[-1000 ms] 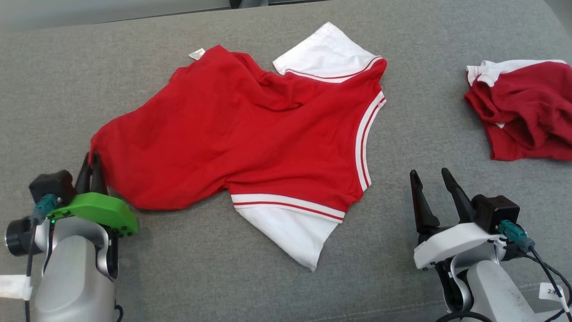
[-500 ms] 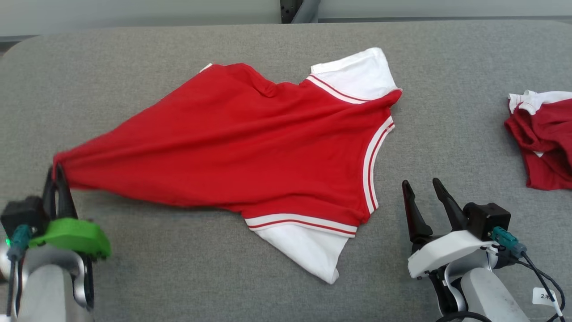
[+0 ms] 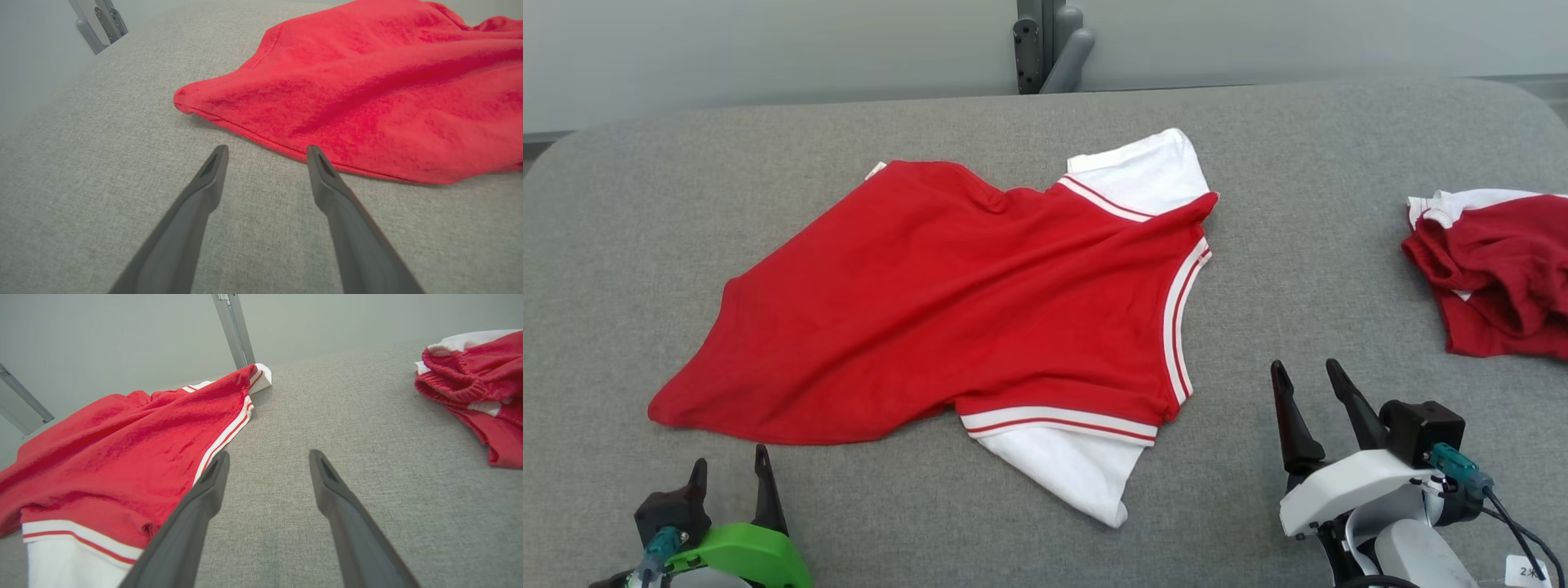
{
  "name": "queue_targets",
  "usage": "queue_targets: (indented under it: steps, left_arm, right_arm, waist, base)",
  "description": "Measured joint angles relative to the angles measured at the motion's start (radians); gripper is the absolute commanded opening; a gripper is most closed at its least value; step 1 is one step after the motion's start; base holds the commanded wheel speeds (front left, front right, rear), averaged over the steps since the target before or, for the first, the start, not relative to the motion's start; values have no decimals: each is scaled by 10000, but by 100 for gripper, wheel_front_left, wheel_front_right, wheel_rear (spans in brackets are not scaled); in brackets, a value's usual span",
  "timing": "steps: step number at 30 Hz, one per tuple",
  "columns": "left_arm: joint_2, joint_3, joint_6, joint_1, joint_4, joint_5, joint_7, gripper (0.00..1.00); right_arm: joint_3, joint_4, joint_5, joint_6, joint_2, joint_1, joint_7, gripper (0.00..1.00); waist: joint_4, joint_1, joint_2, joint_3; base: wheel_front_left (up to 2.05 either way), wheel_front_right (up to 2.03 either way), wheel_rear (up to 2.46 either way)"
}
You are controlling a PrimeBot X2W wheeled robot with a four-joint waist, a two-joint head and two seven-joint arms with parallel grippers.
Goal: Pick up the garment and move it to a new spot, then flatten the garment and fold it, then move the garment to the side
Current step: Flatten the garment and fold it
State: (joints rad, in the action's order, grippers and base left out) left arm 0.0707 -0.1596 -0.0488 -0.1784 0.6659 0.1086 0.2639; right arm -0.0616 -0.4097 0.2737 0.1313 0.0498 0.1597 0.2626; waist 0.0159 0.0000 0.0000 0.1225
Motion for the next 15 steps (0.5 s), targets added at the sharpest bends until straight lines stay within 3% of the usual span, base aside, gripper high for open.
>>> queue_targets:
  steps: [15]
  left_arm:
    - [-192,1110,-232,880,-1434,-17,2,100]
  right_arm:
    - [-548,-153,232,0,-2,-296,0,100]
  waist:
    - [505,0,0,-580]
  base:
    - [0,0,0]
